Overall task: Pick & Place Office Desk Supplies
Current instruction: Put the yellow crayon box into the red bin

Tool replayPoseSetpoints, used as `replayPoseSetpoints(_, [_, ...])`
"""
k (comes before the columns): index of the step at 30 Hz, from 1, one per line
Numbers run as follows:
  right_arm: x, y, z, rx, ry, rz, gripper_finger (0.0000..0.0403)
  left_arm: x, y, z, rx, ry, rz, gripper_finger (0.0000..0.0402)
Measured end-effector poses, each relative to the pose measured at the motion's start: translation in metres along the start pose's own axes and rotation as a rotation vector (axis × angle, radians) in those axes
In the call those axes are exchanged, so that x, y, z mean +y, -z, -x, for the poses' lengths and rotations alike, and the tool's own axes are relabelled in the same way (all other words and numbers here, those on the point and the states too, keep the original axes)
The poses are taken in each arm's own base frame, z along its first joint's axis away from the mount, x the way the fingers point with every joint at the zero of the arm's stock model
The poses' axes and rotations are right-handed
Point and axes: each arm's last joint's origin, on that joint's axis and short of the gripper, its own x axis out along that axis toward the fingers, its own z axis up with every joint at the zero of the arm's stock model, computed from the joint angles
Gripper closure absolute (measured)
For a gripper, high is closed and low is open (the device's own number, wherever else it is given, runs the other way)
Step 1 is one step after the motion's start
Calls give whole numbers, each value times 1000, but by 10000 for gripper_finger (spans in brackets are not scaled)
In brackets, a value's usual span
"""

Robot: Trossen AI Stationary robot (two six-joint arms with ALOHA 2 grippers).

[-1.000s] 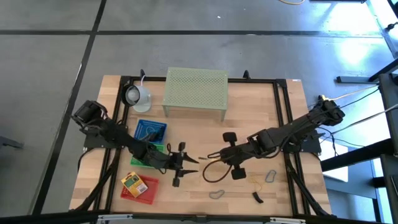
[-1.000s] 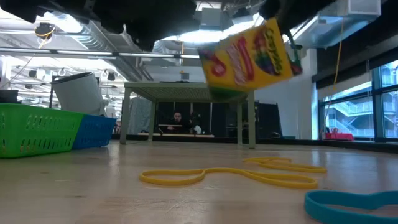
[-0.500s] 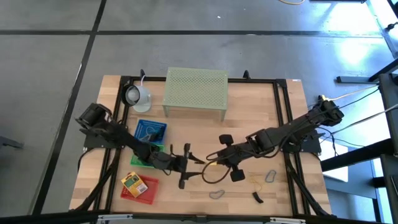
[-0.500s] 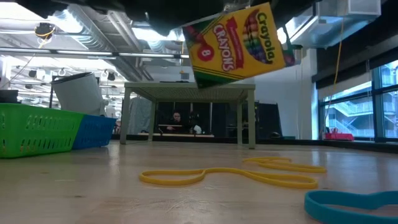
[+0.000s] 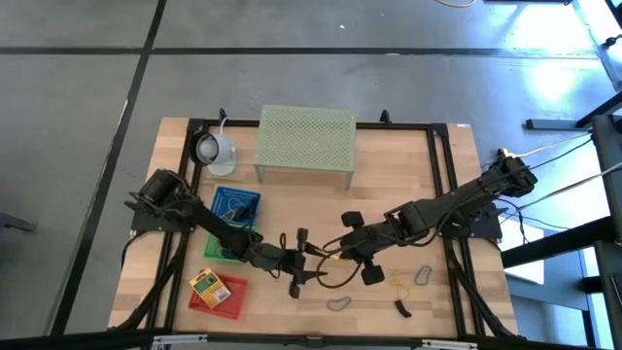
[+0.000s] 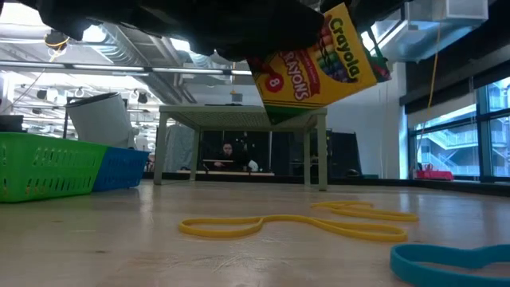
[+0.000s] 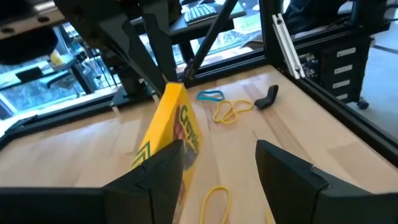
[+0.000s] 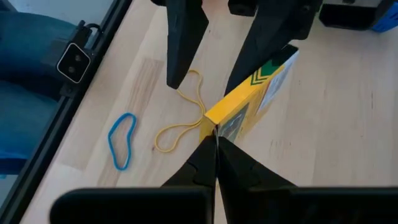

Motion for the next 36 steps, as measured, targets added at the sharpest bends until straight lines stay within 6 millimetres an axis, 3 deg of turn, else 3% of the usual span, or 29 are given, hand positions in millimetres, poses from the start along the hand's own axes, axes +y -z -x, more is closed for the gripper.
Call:
replayPoseSetpoints(25, [1, -3, 0, -29, -10, 114, 395, 0, 9, 0, 87, -8, -24, 207])
replayPoseSetpoints(36, [-4, 2, 0, 22, 6, 52, 394, -23, -32, 2, 25, -96, -256, 207])
